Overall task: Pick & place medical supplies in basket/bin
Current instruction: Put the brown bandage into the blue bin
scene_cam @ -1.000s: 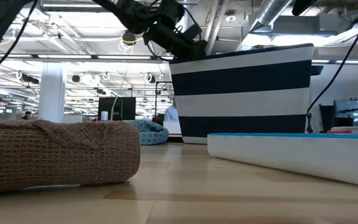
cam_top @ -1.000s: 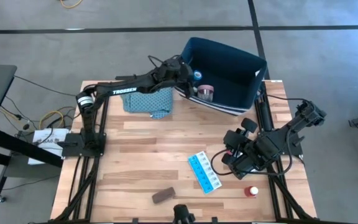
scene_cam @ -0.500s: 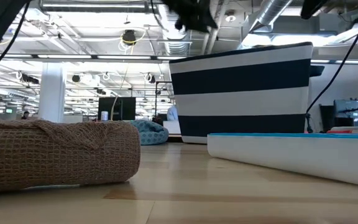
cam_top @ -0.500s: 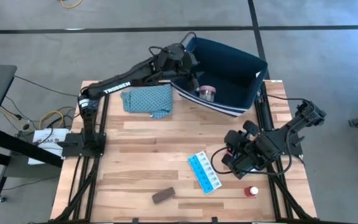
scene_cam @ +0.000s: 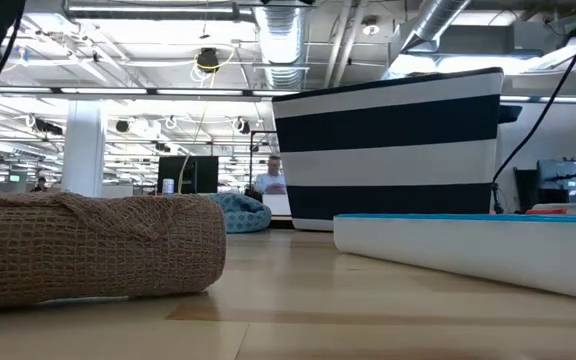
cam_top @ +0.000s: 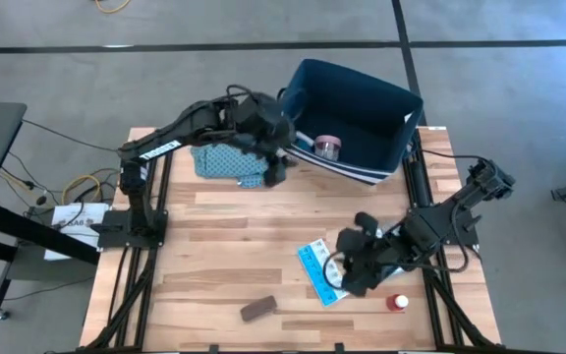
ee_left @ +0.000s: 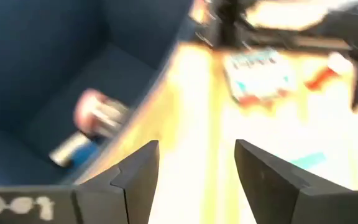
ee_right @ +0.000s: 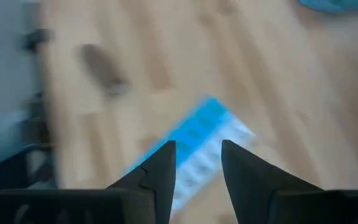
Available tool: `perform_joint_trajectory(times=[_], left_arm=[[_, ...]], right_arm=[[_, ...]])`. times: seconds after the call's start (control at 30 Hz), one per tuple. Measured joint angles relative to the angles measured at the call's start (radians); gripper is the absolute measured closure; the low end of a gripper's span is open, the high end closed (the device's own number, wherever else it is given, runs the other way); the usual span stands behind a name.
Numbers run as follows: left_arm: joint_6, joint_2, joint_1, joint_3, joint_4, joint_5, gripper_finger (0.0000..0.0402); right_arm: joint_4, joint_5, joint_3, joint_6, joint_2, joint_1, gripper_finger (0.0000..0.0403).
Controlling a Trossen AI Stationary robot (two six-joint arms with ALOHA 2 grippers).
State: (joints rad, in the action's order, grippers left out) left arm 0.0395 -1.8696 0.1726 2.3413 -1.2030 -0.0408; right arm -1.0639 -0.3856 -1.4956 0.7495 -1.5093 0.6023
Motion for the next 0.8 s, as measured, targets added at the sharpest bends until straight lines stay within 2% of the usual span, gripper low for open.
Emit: perform_joint_trajectory(times=[0.1,0.2,0.3,0.43,0.6,0.8], left_arm=[[-0.048,0.021,-0.052,0.002,-0.158,-0.052,0.0210],[-0.089,0.027,-0.151,-0.022,-0.305,-0.086,0.0216],[-0.146,0.025,-0.289,-0.080,-0.372,-0.032,0.0219],[-0.287,0.024,-0.515,-0.232,-0.353,0.064,0.0220],[-0.369,0.024,-0.775,-0.484,-0.212,0.179,0.0220],[-0.647,0.024,-0.913,-0.704,0.284,0.211,0.0220]], right_arm=[[0.048,0.027,0.000,-0.040,0.000,0.015,0.0266],[0.047,0.053,0.000,-0.041,0.000,0.040,0.0251],[0.052,0.071,0.000,-0.042,-0.003,0.056,0.0233],[0.025,0.074,0.001,-0.039,-0.021,0.064,0.0211],[-0.003,0.078,0.001,-0.017,-0.046,0.079,0.0192],[0.017,0.074,-0.001,0.103,-0.064,0.093,0.0186]])
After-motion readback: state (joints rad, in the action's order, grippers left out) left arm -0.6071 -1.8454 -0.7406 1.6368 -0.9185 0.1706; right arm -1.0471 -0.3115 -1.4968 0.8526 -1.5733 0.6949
